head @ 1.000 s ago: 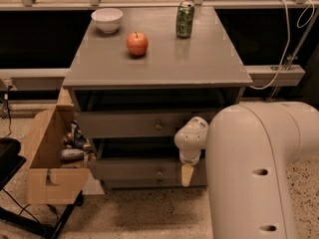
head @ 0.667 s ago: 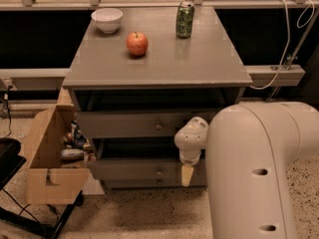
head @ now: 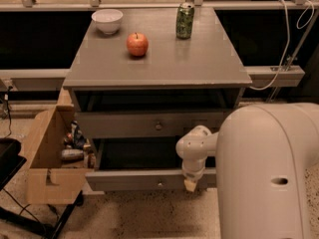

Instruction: Open middle drawer

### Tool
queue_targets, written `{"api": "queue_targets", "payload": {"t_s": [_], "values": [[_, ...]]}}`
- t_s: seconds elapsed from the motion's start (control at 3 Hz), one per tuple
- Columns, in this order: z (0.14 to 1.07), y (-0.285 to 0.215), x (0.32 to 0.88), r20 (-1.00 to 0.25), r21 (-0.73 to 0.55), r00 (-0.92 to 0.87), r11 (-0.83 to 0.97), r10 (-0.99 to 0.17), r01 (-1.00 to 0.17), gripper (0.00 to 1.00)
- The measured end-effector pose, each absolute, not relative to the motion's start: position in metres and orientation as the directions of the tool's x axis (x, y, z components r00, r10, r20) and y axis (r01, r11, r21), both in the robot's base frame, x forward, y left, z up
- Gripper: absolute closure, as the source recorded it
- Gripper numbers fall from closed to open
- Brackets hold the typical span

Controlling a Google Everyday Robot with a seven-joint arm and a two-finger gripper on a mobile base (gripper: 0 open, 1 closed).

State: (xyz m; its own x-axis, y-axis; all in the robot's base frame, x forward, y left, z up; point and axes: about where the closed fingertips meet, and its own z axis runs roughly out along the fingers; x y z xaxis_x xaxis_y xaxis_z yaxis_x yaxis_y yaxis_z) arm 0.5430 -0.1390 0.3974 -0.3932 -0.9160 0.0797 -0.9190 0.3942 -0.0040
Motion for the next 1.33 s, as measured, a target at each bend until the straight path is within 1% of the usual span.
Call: {"api": "queue_targets", "payload": {"t_s": [0.33,0.67,1.0,1.33], "values": [[0.397,-0.139,0.544,0.080,-0.004,-0.393,0.394,-0.916,-0.919,0.72],[0.410,-0.137,0.513,0.103,0.018,-0.434,0.438,-0.895,-0.899,0.95],[0.408,-0.137,0.513,0.103,0.018,-0.434,0.438,-0.895,-0.899,0.00],[0.408,-0.137,0.513,0.103,0.018,-0.434,0.438,-0.895,-0.899,0.00]]}}
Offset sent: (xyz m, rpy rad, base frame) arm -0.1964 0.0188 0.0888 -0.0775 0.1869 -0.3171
